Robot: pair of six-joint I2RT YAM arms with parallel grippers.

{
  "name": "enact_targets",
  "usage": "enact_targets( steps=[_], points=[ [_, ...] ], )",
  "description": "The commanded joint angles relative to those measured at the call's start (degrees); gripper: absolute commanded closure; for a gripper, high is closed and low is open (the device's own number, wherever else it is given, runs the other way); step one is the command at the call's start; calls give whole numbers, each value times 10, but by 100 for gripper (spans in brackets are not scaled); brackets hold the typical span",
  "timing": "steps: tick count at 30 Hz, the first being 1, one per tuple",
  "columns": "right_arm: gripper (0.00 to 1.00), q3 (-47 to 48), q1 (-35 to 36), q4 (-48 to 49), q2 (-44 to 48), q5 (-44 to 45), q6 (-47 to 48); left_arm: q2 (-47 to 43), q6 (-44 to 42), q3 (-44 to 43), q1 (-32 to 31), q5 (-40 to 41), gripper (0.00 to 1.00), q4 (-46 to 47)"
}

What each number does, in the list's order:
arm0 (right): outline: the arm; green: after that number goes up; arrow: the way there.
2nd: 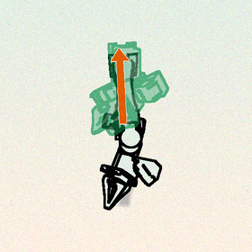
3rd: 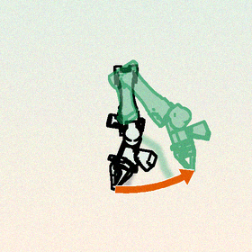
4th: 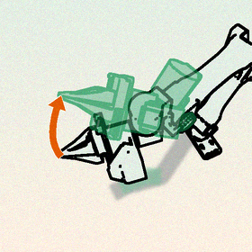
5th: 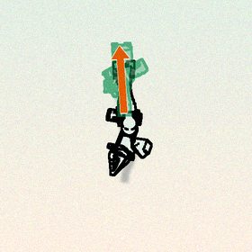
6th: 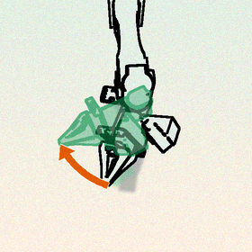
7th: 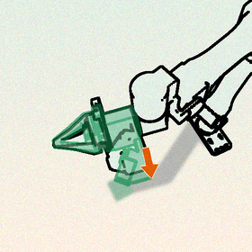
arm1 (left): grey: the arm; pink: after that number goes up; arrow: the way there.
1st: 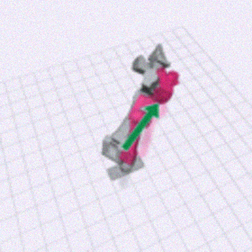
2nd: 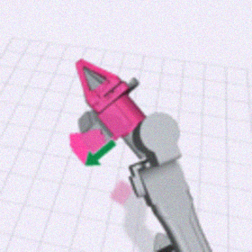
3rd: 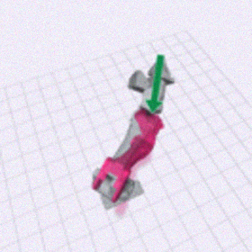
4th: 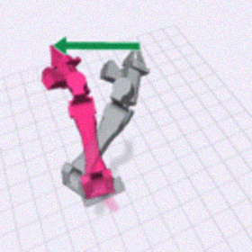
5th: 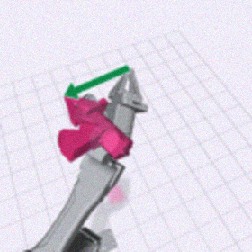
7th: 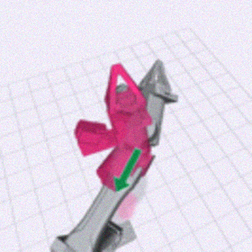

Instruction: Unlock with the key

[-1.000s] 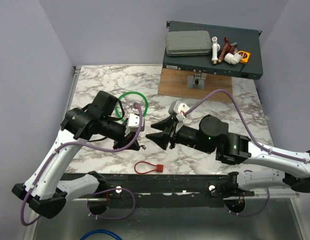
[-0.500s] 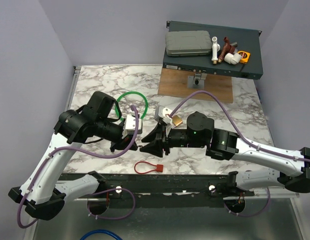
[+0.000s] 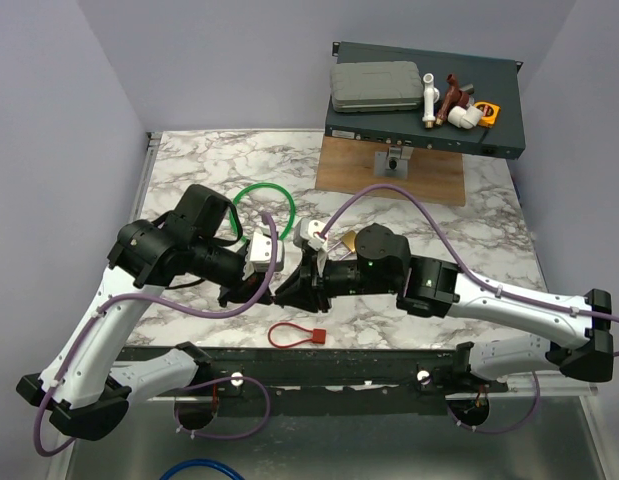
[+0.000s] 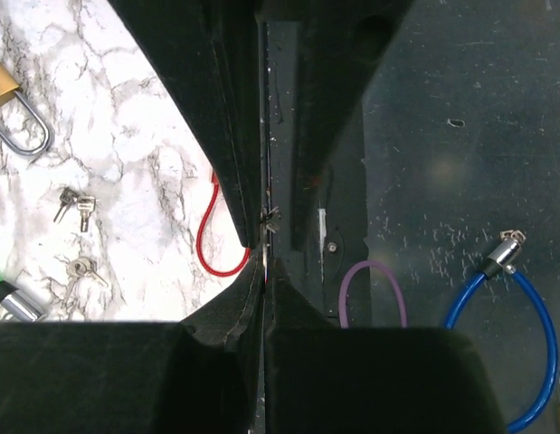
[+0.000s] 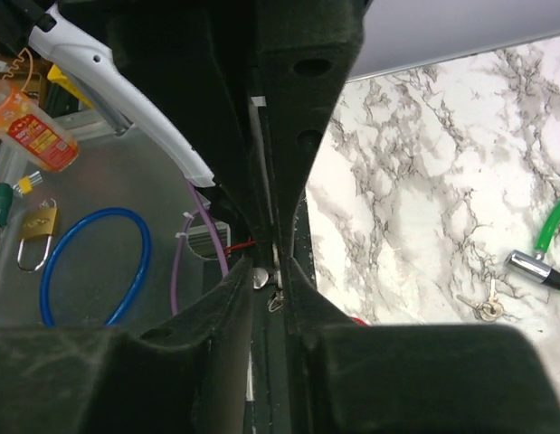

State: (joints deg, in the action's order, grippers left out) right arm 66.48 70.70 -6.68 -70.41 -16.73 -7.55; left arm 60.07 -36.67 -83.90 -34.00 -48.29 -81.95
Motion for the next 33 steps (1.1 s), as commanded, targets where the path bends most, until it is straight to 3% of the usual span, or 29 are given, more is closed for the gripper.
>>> enact_targets(
  steps=[1,10,18,21,24,25,28,33],
  points=[
    [82,11,-9,-7,-8,-18,-1,-3,-9,-7,-5,-9,100,-11],
    [99,7,-11,-20,-16,-30,-1,-2,-9,-12,-6,-6,100,-11],
    [99,11,-12,-29,-27,-37,-4,4,-5,-23,-6,-8,100,-7],
    [85,19,-12,-38,-32,-25,-5,5,-5,-23,-6,-9,100,-8],
    [83,22,-13,-40,-32,-16,-8,6,-5,-23,-6,-10,100,-9],
    [83,22,-14,-40,-32,-16,-8,6,-6,-24,-6,-11,100,-10],
    [99,21,-17,-34,-28,-13,-7,6,-5,-26,-6,-14,100,-10],
    [99,11,-24,-25,-8,5,-3,7,-7,-25,-6,-16,100,-12]
  ],
)
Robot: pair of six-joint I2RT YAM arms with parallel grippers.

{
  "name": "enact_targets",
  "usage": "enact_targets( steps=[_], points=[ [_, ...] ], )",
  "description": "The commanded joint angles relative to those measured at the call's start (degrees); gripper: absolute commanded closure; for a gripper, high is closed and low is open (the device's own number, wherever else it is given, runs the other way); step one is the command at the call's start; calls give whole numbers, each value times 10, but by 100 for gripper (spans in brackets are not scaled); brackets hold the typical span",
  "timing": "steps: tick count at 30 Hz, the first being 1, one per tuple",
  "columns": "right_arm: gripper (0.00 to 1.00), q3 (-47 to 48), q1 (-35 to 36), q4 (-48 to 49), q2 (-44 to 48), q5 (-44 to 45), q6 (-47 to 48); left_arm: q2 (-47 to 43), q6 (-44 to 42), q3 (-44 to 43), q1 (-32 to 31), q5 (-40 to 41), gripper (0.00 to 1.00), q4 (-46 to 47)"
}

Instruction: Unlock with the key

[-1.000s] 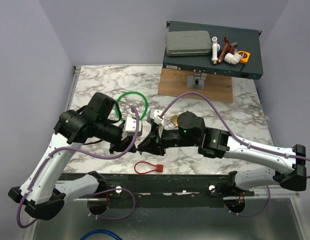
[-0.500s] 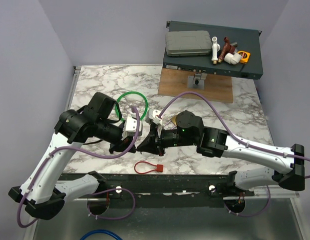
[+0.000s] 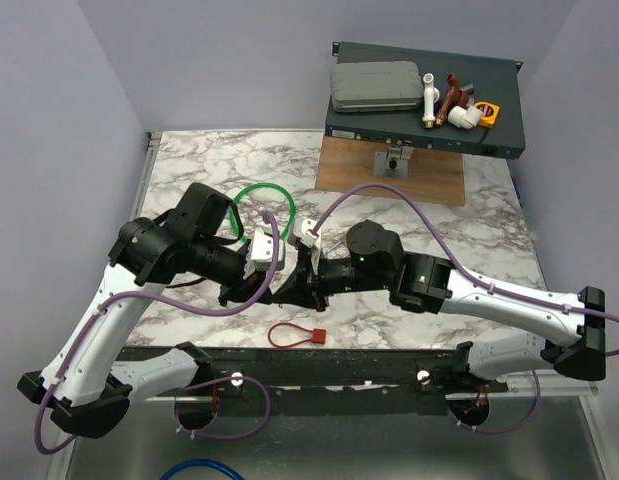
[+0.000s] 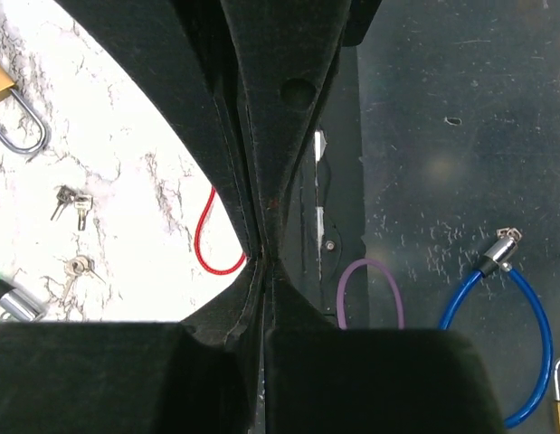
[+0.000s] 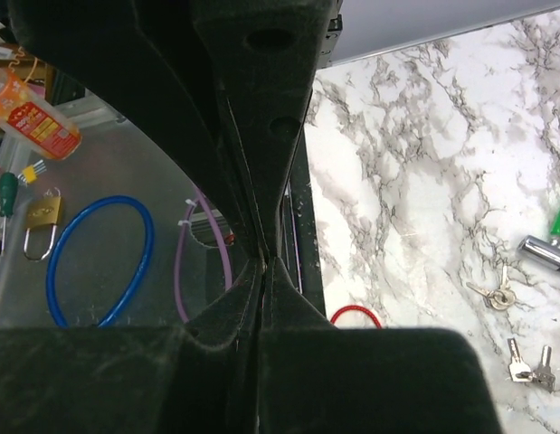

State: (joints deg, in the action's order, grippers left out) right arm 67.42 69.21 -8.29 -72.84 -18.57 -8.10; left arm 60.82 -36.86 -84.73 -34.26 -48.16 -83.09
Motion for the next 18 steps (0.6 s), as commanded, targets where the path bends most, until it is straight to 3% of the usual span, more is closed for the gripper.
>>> enact_targets(
  steps=[1,17,18],
  points=[
    [99,0,-13,-6,21,23,1,-1,-5,-16,-4,-18,100,0],
    [99,9,-30,-24,39,-26,-11,9,8,-22,-3,-9,100,14],
    [99,12,-31,-28,41,-25,-10,10,11,-21,-4,-6,95,19]
  ],
)
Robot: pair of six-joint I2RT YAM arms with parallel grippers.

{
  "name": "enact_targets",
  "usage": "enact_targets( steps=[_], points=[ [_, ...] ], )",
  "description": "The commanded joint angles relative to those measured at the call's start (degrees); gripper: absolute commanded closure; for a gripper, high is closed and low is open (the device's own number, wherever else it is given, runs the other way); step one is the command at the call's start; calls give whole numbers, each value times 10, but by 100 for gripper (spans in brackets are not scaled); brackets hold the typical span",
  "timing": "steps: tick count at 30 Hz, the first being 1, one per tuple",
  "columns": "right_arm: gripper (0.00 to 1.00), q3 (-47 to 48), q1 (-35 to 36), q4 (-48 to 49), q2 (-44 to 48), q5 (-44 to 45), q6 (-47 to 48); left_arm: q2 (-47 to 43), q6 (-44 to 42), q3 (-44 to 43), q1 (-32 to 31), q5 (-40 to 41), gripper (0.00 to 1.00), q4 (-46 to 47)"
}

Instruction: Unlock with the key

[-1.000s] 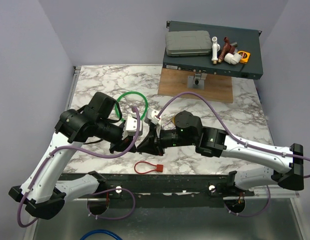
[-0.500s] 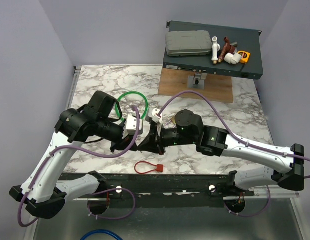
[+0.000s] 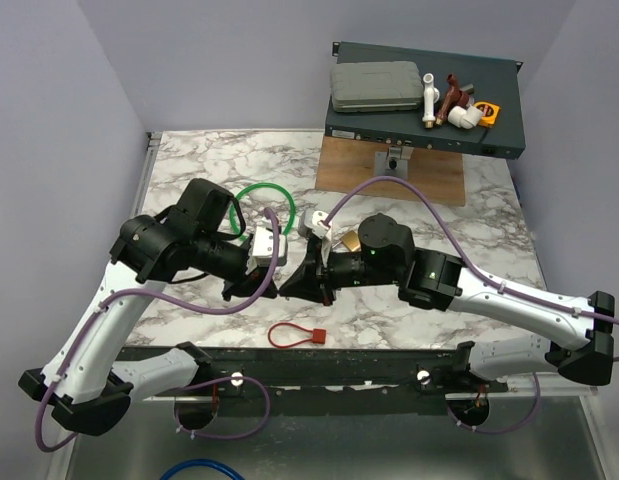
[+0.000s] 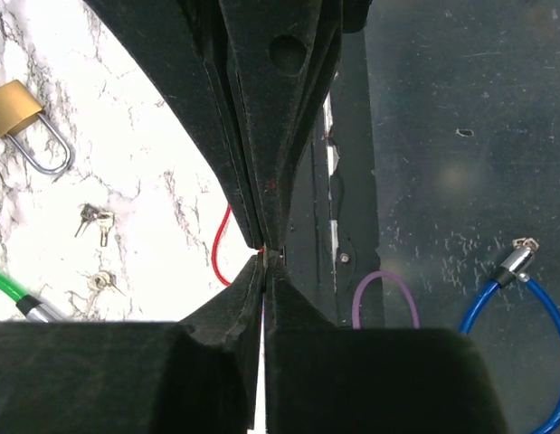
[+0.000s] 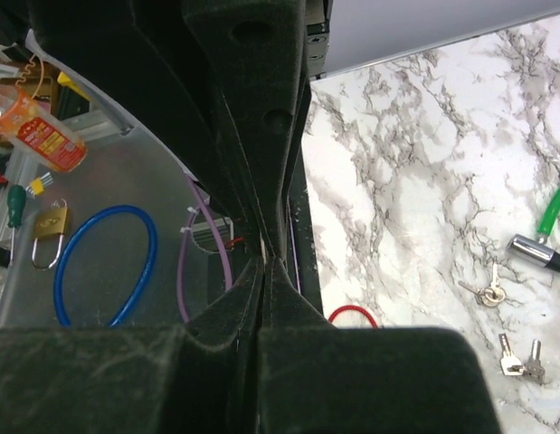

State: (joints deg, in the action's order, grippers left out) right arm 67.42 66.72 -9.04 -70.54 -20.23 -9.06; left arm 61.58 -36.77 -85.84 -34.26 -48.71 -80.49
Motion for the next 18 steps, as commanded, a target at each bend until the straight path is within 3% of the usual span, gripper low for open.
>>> enact_targets(
  steps=[1,3,9,12,15,18],
  points=[
    [99,14,-6,-24,19,-9,0,5,11,-9,-3,3,83,-5],
    [99,17,-7,-34,23,-7,0,6,16,-6,-4,13,69,3],
    [99,16,-11,-46,36,-4,-3,16,23,-9,-3,16,69,12],
    [99,15,-11,-57,39,1,-1,15,29,-5,-4,34,45,26],
    [99,8,-14,-81,58,31,5,1,25,29,-4,51,31,56],
    [99,-18,-25,-110,94,86,9,-7,58,101,-7,37,32,114]
  ],
)
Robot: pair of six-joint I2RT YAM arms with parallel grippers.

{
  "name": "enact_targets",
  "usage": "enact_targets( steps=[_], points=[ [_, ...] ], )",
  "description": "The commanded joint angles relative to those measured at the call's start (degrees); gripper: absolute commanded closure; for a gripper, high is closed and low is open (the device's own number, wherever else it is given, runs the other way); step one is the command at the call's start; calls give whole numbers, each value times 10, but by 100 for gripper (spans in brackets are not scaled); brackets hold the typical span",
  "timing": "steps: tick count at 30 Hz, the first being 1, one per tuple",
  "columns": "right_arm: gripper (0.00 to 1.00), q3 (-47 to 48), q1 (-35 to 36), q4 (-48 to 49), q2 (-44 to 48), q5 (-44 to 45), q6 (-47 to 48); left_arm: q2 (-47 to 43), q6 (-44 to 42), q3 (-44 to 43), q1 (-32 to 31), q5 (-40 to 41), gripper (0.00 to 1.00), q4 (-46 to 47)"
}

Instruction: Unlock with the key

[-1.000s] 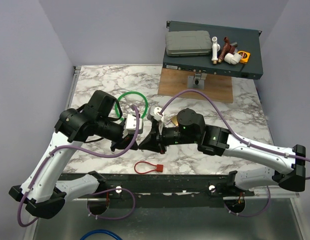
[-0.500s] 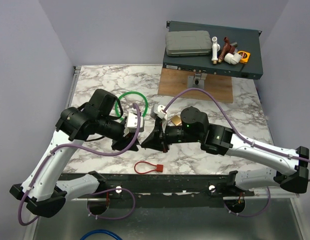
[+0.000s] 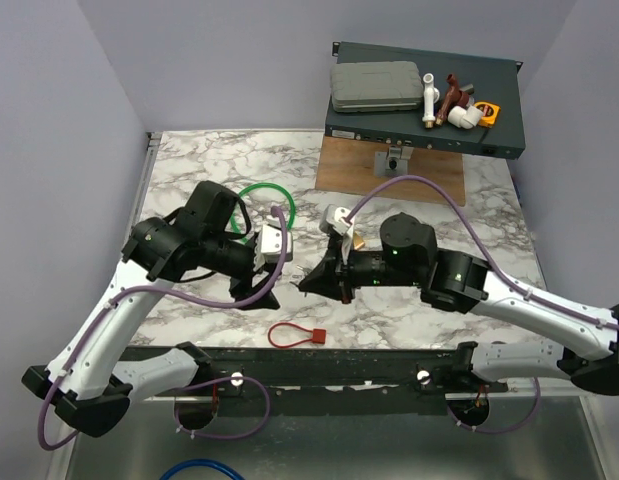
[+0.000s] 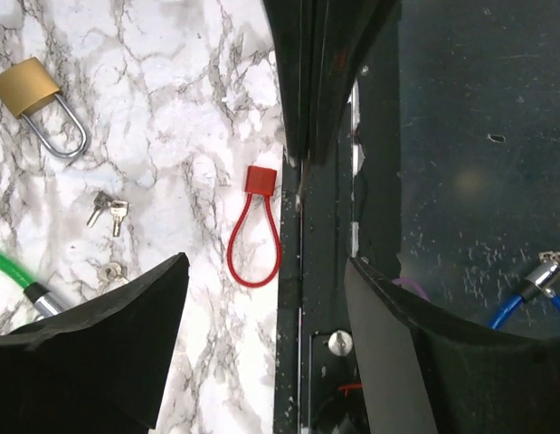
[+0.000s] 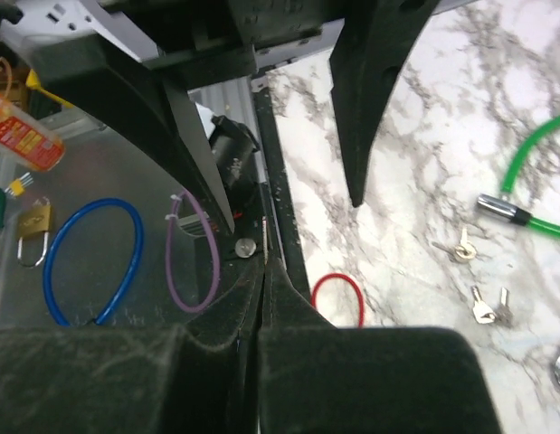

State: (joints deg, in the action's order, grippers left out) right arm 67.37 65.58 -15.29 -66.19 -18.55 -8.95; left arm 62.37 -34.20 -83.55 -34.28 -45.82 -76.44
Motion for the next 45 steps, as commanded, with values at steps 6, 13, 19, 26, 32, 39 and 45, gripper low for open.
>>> enact_targets(
  steps=[6,13,19,26,32,39,45],
  points=[
    [99,-77,-18,-55,154,217,-22,-66,70,261,-104,145,32,229],
    [99,-80,-18,-66,223,324,-25,-72,171,369,-238,274,29,367],
    [99,-56,-18,-62,213,372,4,9,212,380,-342,342,23,414],
    [99,-47,-18,-69,231,397,24,76,231,391,-430,475,2,462],
    [99,-35,-19,-90,236,396,44,118,230,429,-438,519,1,521],
    [99,-38,-18,-105,256,393,55,154,211,430,-459,544,1,544],
    [99,-42,-19,-120,280,380,47,187,195,424,-467,567,1,550]
  ],
)
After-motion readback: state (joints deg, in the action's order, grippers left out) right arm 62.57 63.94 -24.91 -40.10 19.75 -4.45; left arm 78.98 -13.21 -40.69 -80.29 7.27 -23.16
